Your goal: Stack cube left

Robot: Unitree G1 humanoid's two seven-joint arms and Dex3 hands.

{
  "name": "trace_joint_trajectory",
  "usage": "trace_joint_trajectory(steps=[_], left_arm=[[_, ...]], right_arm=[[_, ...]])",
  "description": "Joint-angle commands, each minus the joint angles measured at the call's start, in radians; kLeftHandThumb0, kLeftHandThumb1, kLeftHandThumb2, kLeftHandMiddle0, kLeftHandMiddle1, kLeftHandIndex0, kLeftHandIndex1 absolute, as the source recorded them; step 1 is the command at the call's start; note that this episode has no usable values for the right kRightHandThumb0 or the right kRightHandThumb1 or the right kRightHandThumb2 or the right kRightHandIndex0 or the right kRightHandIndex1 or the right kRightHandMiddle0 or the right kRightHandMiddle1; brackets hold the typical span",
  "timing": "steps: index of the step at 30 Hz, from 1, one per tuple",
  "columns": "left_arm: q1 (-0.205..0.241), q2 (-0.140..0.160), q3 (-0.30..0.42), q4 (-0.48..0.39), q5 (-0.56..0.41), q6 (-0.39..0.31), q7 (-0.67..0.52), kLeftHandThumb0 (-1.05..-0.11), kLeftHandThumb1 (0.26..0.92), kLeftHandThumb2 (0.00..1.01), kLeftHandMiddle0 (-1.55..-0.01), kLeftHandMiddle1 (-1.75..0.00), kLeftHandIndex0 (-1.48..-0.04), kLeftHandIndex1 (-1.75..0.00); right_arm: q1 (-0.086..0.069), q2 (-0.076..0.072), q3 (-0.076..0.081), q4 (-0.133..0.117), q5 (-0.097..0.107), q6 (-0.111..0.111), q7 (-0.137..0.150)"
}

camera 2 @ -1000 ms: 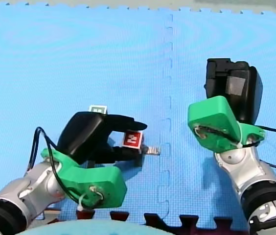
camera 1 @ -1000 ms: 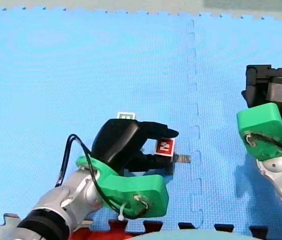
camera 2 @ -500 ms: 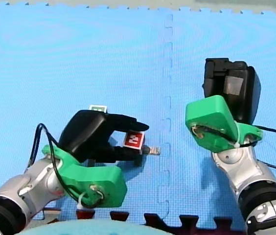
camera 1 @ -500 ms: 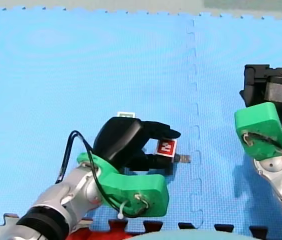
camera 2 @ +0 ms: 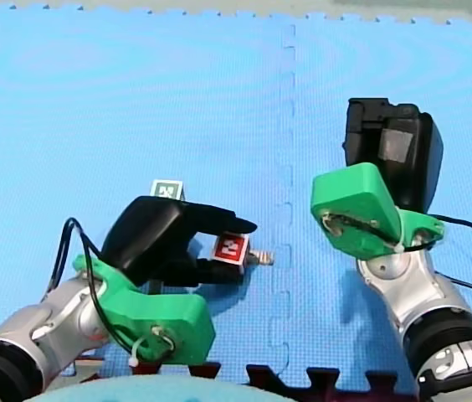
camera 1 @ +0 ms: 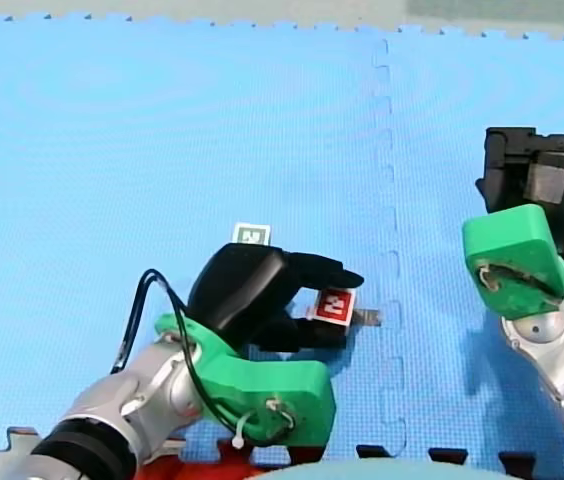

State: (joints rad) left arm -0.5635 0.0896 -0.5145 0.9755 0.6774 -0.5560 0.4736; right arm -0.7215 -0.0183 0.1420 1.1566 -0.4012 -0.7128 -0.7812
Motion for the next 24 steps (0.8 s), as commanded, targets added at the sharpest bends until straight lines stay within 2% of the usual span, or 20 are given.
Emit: trace_joint_trajectory(steps=[1, 4, 5, 7, 8, 10, 11, 13, 14, 17, 24], left_arm=[[0.006, 0.007, -0.001, -0.006, 0.002, -0.004, 0.003, -0.495, 0.863, 0.0, -0.9, -1.75, -1.27, -0.02], [0.008, 0.009, -0.001, -0.01, 0.003, -0.001, 0.005, -0.497, 0.862, 0.0, -0.9, -1.75, -1.27, -0.02], [0.008, 0.009, -0.001, -0.01, 0.003, 0.001, 0.003, -0.501, 0.858, 0.0, -0.9, -1.75, -1.22, -0.01], [0.009, 0.009, 0.0, -0.01, -0.002, 0.001, -0.013, -0.52, 0.842, 0.0, -0.9, -1.75, -1.04, 0.0], [0.01, 0.009, 0.003, -0.011, -0.012, 0.002, -0.036, -0.542, 0.82, 0.0, -0.89, -1.75, -0.89, 0.0], [0.013, 0.008, 0.012, -0.019, -0.032, 0.009, -0.078, -0.592, 0.791, 0.0, -0.87, -1.75, -0.7, 0.0], [0.015, 0.008, 0.016, -0.026, -0.038, 0.013, -0.09, -0.688, 0.771, 0.0, -0.86, -1.75, -0.58, 0.0], [0.019, 0.009, 0.019, -0.04, -0.04, 0.022, -0.098, -0.8, 0.761, 0.0, -0.86, -1.75, -0.48, 0.0], [0.022, 0.011, 0.018, -0.049, -0.037, 0.027, -0.098, -0.871, 0.762, 0.0, -0.85, -1.75, -0.45, 0.0], [0.027, 0.016, 0.014, -0.064, -0.028, 0.038, -0.094, -0.923, 0.762, 0.0, -0.85, -1.75, -0.43, 0.0], [0.028, 0.024, 0.006, -0.067, -0.008, 0.043, -0.075, -0.906, 0.75, 0.0, -0.85, -1.75, -0.44, -0.01]], right_arm=[[-0.005, 0.001, 0.001, -0.006, -0.002, 0.002, -0.008], [-0.003, 0.003, 0.002, -0.008, -0.003, 0.001, -0.011], [-0.002, 0.003, 0.001, -0.008, -0.002, 0.0, -0.012], [0.0, 0.004, 0.002, -0.008, -0.003, -0.001, -0.014], [0.001, 0.004, 0.002, -0.009, -0.003, -0.002, -0.015], [0.002, 0.005, 0.002, -0.008, -0.002, -0.004, -0.015], [0.002, 0.005, 0.002, -0.008, -0.002, -0.004, -0.015], [0.002, 0.005, 0.003, -0.005, -0.002, -0.007, -0.016], [0.003, 0.005, 0.003, -0.004, -0.002, -0.008, -0.016], [0.003, 0.005, 0.003, -0.001, -0.003, -0.012, -0.017], [0.003, 0.008, 0.005, 0.003, -0.004, -0.015, -0.022]])
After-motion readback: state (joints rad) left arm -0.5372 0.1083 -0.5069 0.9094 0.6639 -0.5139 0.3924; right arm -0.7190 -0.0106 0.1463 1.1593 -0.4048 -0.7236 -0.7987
